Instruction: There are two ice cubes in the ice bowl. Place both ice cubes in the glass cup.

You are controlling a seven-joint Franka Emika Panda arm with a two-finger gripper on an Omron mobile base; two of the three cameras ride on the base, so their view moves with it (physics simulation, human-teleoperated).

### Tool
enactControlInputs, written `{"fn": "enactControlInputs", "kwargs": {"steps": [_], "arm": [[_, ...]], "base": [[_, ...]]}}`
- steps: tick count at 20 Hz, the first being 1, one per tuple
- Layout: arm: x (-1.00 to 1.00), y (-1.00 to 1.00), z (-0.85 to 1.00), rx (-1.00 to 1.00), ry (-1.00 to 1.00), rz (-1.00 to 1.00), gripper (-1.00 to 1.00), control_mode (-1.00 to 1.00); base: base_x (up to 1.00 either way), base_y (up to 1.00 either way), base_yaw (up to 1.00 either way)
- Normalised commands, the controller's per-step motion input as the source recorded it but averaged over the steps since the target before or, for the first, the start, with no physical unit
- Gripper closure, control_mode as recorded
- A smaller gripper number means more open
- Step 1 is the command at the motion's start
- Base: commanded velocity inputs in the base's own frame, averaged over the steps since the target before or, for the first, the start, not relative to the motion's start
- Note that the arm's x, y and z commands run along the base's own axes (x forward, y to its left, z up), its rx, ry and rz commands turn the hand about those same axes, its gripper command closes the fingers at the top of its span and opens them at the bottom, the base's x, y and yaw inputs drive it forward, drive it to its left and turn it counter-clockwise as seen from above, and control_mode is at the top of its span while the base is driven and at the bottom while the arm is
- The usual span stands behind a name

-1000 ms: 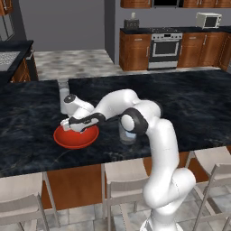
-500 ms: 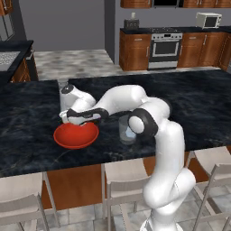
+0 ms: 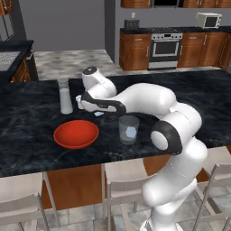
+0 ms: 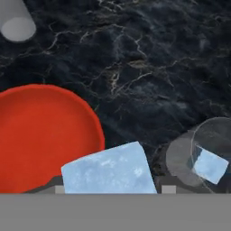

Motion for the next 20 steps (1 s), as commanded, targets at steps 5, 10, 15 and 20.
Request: {"fn": "enactControlInputs", "kwargs": {"steps": [5,10,15,20], "arm": [[-0.3,-1.0,0.46,0.28,0.03,-0.19,1.0,-1.0],[0.06,-0.93,0.16,0.2,0.11,-0.16,1.0,-1.0],[0.27,-0.45,0.0,-0.04,0.02,-0.12,1.0,-1.0],[0.12,-0.28,-0.11,-0.13,0.0,-0.1,1.0,-1.0]], "base": [[0.0,0.0,0.0],[0.0,0.0,0.0],[0.0,0.0,0.0],[0.0,0.0,0.0]]}}
